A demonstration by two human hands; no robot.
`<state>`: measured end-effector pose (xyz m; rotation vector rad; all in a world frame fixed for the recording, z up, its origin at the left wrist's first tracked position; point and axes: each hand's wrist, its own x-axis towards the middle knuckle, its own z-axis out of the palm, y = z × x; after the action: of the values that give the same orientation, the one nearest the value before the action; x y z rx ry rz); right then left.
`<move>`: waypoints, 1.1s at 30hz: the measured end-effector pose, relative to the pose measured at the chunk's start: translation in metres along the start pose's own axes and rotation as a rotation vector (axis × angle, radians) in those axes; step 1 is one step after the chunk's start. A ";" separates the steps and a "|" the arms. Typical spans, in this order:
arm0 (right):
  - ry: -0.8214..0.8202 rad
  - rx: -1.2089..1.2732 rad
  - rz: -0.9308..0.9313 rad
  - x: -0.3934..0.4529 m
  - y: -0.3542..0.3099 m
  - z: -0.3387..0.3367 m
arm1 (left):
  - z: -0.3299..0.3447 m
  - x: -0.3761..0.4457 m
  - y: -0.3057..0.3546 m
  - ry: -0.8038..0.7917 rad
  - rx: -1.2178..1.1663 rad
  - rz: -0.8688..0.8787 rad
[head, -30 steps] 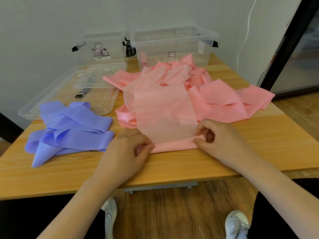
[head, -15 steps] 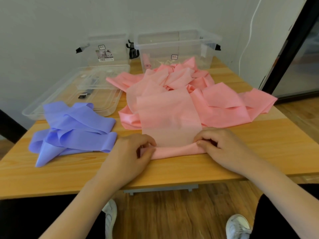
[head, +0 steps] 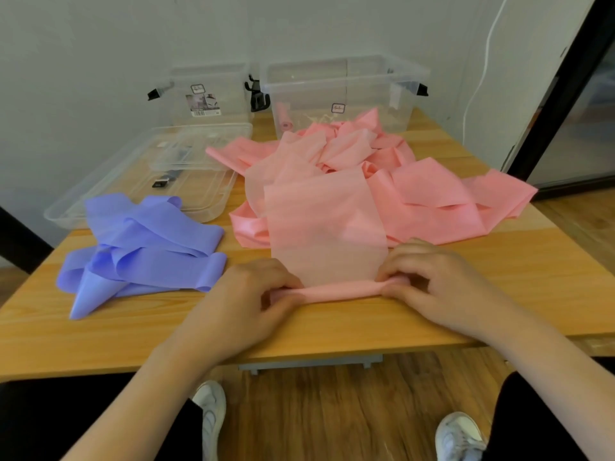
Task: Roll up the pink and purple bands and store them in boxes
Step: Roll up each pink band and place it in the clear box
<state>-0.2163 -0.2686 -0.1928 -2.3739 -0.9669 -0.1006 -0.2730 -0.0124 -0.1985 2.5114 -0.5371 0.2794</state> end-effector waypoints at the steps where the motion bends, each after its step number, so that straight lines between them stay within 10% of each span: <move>1: 0.026 0.008 0.024 0.001 -0.001 0.002 | 0.002 0.000 0.000 0.023 -0.008 -0.022; 33: 0.021 -0.008 0.036 0.002 0.001 0.003 | 0.002 0.000 0.002 0.003 0.064 0.034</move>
<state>-0.2143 -0.2668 -0.1951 -2.3916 -0.9150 -0.1152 -0.2733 -0.0146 -0.1989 2.5647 -0.5780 0.3178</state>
